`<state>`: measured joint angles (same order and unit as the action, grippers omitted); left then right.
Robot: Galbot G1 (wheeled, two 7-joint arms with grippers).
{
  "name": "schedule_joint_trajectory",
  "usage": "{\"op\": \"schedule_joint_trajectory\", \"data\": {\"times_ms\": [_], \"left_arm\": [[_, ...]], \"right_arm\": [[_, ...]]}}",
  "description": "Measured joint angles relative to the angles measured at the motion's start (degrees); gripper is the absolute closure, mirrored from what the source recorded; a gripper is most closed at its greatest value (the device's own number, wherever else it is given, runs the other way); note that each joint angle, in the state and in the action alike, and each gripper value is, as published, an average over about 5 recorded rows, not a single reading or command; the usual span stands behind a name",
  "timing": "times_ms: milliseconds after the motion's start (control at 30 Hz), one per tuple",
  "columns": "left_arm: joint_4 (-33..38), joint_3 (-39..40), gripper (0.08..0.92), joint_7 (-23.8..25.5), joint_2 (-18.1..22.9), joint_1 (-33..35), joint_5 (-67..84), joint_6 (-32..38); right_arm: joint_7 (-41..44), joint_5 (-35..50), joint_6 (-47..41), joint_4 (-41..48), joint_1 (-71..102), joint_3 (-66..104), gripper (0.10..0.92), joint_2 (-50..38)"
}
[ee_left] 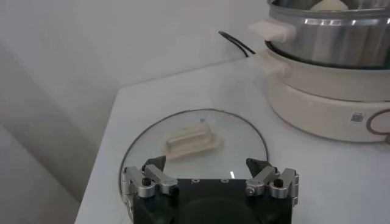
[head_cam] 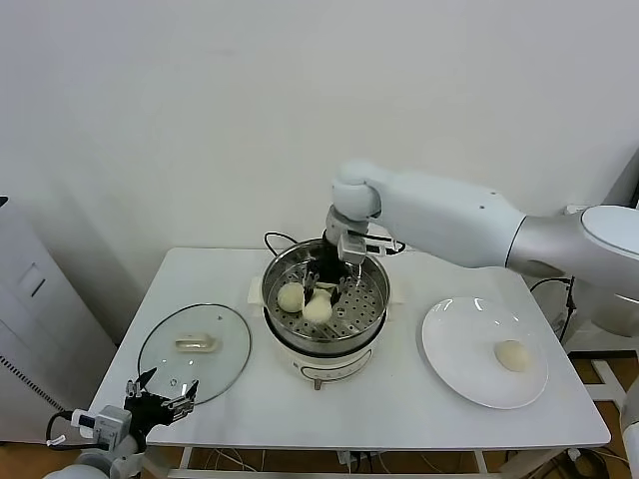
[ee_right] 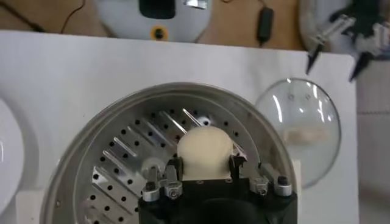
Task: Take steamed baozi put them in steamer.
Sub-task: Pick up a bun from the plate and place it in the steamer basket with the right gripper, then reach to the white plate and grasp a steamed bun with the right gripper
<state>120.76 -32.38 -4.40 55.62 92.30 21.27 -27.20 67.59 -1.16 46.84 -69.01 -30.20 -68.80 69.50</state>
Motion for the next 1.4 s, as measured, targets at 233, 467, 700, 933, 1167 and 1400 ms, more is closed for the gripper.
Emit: {"op": "schedule_joint_trajectory", "data": {"times_ms": [233,467,700,933,1167,1400], "left_arm": [[0.20,-0.08,0.177,0.01,0.00,0.03,0.01,0.03],[0.28,-0.02,0.177,0.01,0.09,0.05,0.00,0.03],[0.25,0.02,0.177,0.01,0.02,-0.10,0.00,0.03],[0.23,0.13,0.177,0.06,0.07,-0.06,0.00,0.03],[0.16,0.07,0.177,0.06,0.04,0.01,0.00,0.06],[0.18,-0.15,0.177,0.06,-0.32,0.09,0.00,0.07]], "right_arm": [[-0.11,-5.00,0.37,-2.20,2.21,1.38,0.550,-0.33],[-0.38,-8.69,0.37,-3.54,4.20,2.46,0.550,-0.89],[-0.94,-11.47,0.37,-4.07,5.83,3.30,0.460,-1.17],[-1.24,-13.88,0.36,-3.79,6.59,4.62,0.264,-1.37],[-1.30,-15.26,0.36,-2.28,6.28,6.84,0.204,-1.71],[-0.28,-12.79,0.36,1.78,3.48,7.94,0.203,-3.44]]}}
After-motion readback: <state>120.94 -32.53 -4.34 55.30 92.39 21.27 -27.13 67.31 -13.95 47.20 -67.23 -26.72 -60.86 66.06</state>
